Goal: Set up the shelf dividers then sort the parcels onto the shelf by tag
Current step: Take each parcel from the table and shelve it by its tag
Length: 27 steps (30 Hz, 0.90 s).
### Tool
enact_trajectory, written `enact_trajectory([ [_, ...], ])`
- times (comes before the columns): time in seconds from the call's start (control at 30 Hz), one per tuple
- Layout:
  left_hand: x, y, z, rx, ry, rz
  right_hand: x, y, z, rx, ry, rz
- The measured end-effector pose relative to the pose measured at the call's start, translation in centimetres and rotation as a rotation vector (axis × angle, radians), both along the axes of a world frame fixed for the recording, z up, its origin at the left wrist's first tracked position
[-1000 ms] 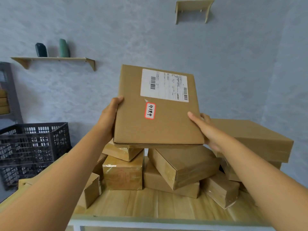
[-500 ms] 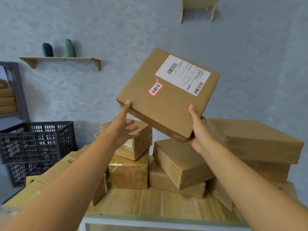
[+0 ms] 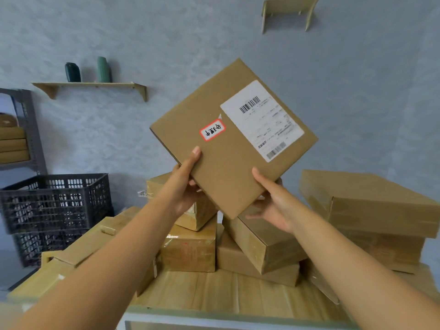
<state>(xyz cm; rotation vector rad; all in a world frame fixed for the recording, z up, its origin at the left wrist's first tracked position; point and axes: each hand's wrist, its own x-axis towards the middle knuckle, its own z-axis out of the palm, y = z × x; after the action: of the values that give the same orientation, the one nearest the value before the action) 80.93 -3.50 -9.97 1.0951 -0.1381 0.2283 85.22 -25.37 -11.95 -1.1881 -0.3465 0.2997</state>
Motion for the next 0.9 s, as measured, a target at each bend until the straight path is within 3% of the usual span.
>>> enact_trajectory([
  [0.07,0.0,-1.2,-0.8,-0.083,0.028,-0.033,0.0,0.8,1.0,0.065,-0.048,-0.108],
  [0.13,-0.3,-1.2,-0.9,-0.044,0.123,-0.003,0.3,0.4,3.3,0.009,-0.160,-0.255],
  [0.23,0.3,1.5,-0.9,0.266,0.300,0.283,1.1,-1.9,7.0,-0.178,-0.384,-0.341],
  [0.3,0.4,3.6,-0.5,0.430,0.262,0.501,1.2,-3.4,8.7,-0.363,-0.448,-0.312],
  [0.4,-0.2,5.2,2.0,0.645,0.031,0.647,1.2,-4.2,9.7,-0.567,-0.487,-0.197],
  [0.47,-0.4,5.9,4.1,0.863,-0.068,0.607,1.1,-4.1,10.1,-0.637,-0.491,-0.088],
  [0.57,-0.9,6.9,6.8,1.089,-0.014,0.182,1.2,-4.0,10.5,-0.660,-0.475,0.049],
  [0.67,-1.2,7.7,8.0,1.099,0.011,-0.131,1.1,-4.2,10.8,-0.674,-0.473,0.158],
  [0.77,-0.8,7.6,7.3,0.968,-0.028,-0.034,1.1,-4.2,11.0,-0.704,-0.477,0.111],
  [0.9,0.0,7.5,5.6,0.814,-0.064,0.117,1.8,-3.3,11.2,-0.849,-0.671,-0.409],
])
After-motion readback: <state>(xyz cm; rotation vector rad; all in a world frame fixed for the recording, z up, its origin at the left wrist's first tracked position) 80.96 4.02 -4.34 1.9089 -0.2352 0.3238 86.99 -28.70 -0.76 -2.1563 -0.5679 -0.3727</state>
